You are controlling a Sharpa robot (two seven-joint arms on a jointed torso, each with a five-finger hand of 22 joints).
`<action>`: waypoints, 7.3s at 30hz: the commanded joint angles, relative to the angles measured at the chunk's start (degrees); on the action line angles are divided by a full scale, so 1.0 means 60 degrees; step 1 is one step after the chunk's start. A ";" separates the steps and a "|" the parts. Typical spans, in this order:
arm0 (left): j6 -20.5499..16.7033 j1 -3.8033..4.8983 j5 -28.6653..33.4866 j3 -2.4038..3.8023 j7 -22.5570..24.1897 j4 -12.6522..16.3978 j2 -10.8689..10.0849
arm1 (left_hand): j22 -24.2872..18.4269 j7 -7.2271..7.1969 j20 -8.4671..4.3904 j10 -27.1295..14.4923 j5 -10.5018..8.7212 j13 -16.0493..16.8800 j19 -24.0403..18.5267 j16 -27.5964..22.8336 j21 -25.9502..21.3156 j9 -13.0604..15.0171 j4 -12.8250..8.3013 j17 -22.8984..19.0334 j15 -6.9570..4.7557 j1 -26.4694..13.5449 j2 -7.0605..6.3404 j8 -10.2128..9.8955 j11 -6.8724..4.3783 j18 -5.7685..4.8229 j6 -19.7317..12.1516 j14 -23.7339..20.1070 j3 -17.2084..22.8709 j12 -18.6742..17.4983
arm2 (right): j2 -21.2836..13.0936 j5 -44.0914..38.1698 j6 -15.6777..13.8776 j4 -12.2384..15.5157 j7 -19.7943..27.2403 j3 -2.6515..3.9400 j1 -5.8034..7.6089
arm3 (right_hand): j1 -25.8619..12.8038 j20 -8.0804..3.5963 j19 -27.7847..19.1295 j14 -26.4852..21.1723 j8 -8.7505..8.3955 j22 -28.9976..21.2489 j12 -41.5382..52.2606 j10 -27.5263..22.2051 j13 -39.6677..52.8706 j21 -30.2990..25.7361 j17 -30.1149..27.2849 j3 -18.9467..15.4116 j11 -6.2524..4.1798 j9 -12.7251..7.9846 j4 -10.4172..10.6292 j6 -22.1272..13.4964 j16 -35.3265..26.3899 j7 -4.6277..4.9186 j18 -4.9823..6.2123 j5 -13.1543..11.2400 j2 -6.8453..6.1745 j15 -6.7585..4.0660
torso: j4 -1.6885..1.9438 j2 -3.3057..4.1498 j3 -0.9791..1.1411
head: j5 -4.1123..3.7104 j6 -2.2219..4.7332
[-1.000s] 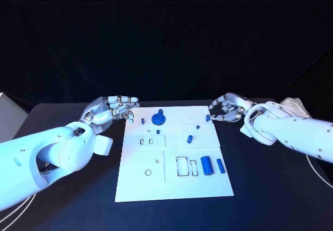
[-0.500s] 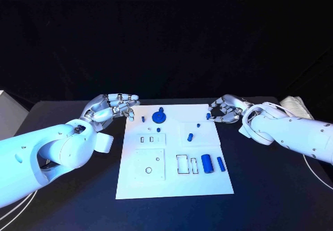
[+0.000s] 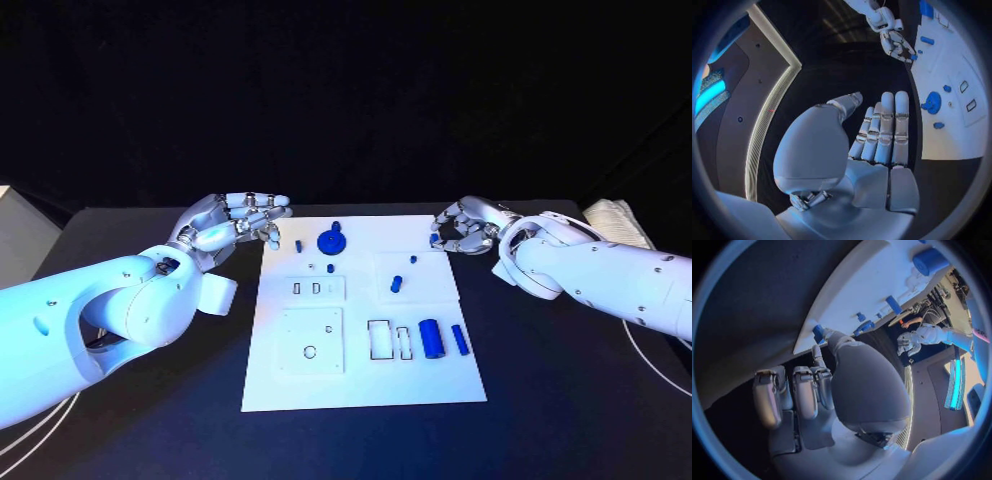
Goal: Assemble the parts on the task board
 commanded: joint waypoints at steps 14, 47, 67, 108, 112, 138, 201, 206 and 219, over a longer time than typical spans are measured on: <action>0.0165 0.0006 -0.0043 0.0006 0.0053 0.0002 0.0011 | 0.0016 0.0127 -0.0002 -0.0045 -0.0037 0.0014 -0.0093 0.0029 0.0045 0.0008 -0.0023 0.0004 -0.0010 -0.0061 0.0051 -0.0035 0.0001 0.0071 -0.0087 -0.0089 0.0059 0.0034 | 0.0130 -0.0178 0.0295 -0.0121 -0.0233 0.0000 -0.0058 | 0.0046 -0.0041 0.1000 0.0949 0.0048 0.2515 0.0037 0.1003 0.2516 0.0042 0.2313 0.0142 -0.0059 0.0012 -0.0058 0.0122 0.0051 -0.0033 -0.0063 -0.0103 0.0038 -0.0031 | -0.0001 -0.0003 0.0011 | -0.0008 -0.0015; 0.0162 0.0006 -0.0058 0.0006 0.0041 -0.0028 -0.0004 | 0.0029 0.0130 0.0001 -0.0047 -0.0038 0.0014 -0.0129 0.0072 0.0091 0.0022 -0.0029 -0.0013 -0.0009 -0.0057 0.0048 -0.0030 0.0002 0.0072 -0.0093 -0.0119 0.0100 0.0041 | 0.0123 0.0191 -0.1406 0.0097 -0.0561 0.0006 -0.0067 | -0.0468 -0.0589 0.1000 0.0957 0.1170 0.2515 0.0037 0.1003 0.2516 0.0042 0.2342 0.0680 -0.0664 0.0523 -0.0125 0.1162 0.0056 -0.0728 -0.0063 -0.0578 0.0457 -0.0622 | -0.0011 -0.0010 0.0008 | -0.0010 -0.0043; 0.0157 0.0009 -0.0059 0.0005 -0.0010 -0.0146 0.0074 | 0.0029 0.0130 0.0001 -0.0047 -0.0038 0.0014 -0.0129 0.0072 0.0091 0.0022 -0.0029 -0.0013 -0.0009 -0.0057 0.0048 -0.0030 0.0002 0.0072 -0.0093 -0.0119 0.0100 0.0041 | 0.0336 -0.1386 -0.1755 0.3591 -0.3572 0.0025 0.0468 | -0.0415 -0.0595 0.1000 0.0949 0.1215 0.2515 0.0037 0.1003 0.2516 0.0042 0.2303 0.0742 -0.0689 0.0552 -0.0200 0.1098 0.0043 -0.0731 -0.0063 -0.0584 0.0467 -0.0605 | -0.0027 -0.0097 -0.0059 | 0.0077 -0.0085; 0.0122 0.0006 -0.0168 -0.0003 -0.0214 -0.0236 0.0240 | 0.0057 0.0084 -0.0027 0.0427 -0.0053 0.0133 -0.0160 0.0352 0.0232 0.0073 0.0000 0.0018 -0.0072 -0.0119 0.0020 0.0007 -0.0093 0.0078 -0.0074 -0.0070 0.0159 0.0383 | 0.2444 -0.3372 -0.1085 0.3424 -0.5341 -0.0252 -0.0578 | -0.0537 -0.0575 0.1000 0.0929 0.1269 0.2515 0.0037 0.1003 0.2516 0.0042 0.2210 0.0765 -0.0656 0.0583 -0.0197 0.1015 0.0011 -0.0687 -0.0063 -0.0566 0.0427 -0.0565 | -0.0035 -0.0078 -0.0052 | 0.0259 -0.0373; 0.0130 0.0006 -0.0170 -0.0003 -0.0223 -0.0236 0.0239 | 0.0057 0.0084 -0.0027 0.0427 -0.0053 0.0133 -0.0160 0.0352 0.0232 0.0073 0.0000 0.0018 -0.0072 -0.0119 0.0020 0.0007 -0.0093 0.0078 -0.0074 -0.0070 0.0159 0.0383 | 0.2497 -0.3423 -0.1085 0.3399 -0.5352 -0.0258 -0.0626 | -0.0589 -0.0568 0.1000 0.0929 0.1285 0.2515 0.0037 0.1003 0.2516 0.0042 0.2210 0.0757 -0.0651 0.0590 -0.0184 0.0999 0.0011 -0.0681 -0.0063 -0.0569 0.0400 -0.0557 | -0.0034 -0.0073 -0.0046 | 0.0271 -0.0378; 0.0163 0.0006 -0.0172 -0.0003 -0.0247 -0.0246 0.0235 | 0.0059 0.0081 -0.0031 0.0434 -0.0054 0.0138 -0.0160 0.0378 0.0242 0.0078 0.0005 0.0025 -0.0076 -0.0127 0.0016 0.0012 -0.0096 0.0077 -0.0070 -0.0067 0.0160 0.0399 | 0.2726 -0.3686 -0.1087 0.3181 -0.5371 -0.0264 -0.0765 | -0.0733 -0.0549 0.1000 0.0929 0.1315 0.2515 0.0037 0.1003 0.2516 0.0042 0.2211 0.0735 -0.0631 0.0602 -0.0148 0.0928 0.0010 -0.0655 -0.0063 -0.0576 0.0305 -0.0536 | -0.0036 -0.0078 -0.0049 | 0.0260 -0.0407; 0.1534 0.0250 -0.4714 -0.0004 -0.5118 -0.1292 0.0789 | 0.3568 -0.0810 -0.0688 -0.0112 -0.0011 0.4469 0.2573 0.6267 0.2964 0.2520 0.1212 0.5719 -0.0824 -0.1287 0.0034 0.3308 -0.0984 -0.0482 0.0015 0.3423 -0.0564 0.6753 | 0.0215 0.1052 -0.2751 0.4986 -0.0523 -0.0132 0.0005 | 0.0372 -0.0019 0.0770 0.0858 0.0404 0.2198 -0.0752 0.0304 0.1898 -0.0430 0.1938 -0.1940 -0.0004 -0.0130 0.1031 -0.0502 -0.0104 0.0047 0.0059 0.0240 0.0398 0.0023 | -0.0219 -0.0382 0.0035 | 0.0529 -0.0378; 0.2272 0.0539 -0.5883 -0.0018 -0.6358 -0.1676 0.1261 | 0.4354 -0.0939 -0.0783 -0.0181 -0.0024 0.5067 0.3089 0.6837 0.3405 0.3096 0.1739 0.6654 -0.0922 -0.1573 -0.0023 0.3911 -0.1092 -0.0623 -0.0086 0.3937 -0.0723 0.7682 | -0.0404 0.1993 -0.2621 0.5156 -0.0345 -0.0108 0.0266 | 0.0391 -0.0026 0.0768 0.0858 0.0416 0.2194 -0.0741 0.0312 0.1904 -0.0436 0.1939 -0.1879 -0.0009 -0.0138 0.1038 -0.0479 -0.0105 0.0042 0.0060 0.0381 0.0385 0.0018 | -0.0217 -0.0515 0.0071 | 0.0632 -0.0457; 0.3719 0.1111 -0.8095 -0.0308 -0.8147 -0.2760 0.2644 | 0.4414 -0.0847 -0.0740 -0.0381 -0.0023 0.5254 0.3090 0.6867 0.3457 0.3277 0.2030 0.6703 -0.0846 -0.2303 0.0101 0.3929 -0.1001 -0.0633 -0.0371 0.3933 -0.1165 0.7953 | -0.1090 0.2924 -0.2507 0.4821 -0.0395 -0.0077 0.0515 | 0.0404 -0.0031 0.0764 0.0862 0.0415 0.2188 -0.0763 0.0291 0.1885 -0.0447 0.1955 -0.1828 -0.0010 -0.0150 0.1040 -0.0480 -0.0099 0.0043 0.0063 0.0509 0.0352 0.0014 | -0.0248 -0.0721 0.0144 | 0.0749 -0.0669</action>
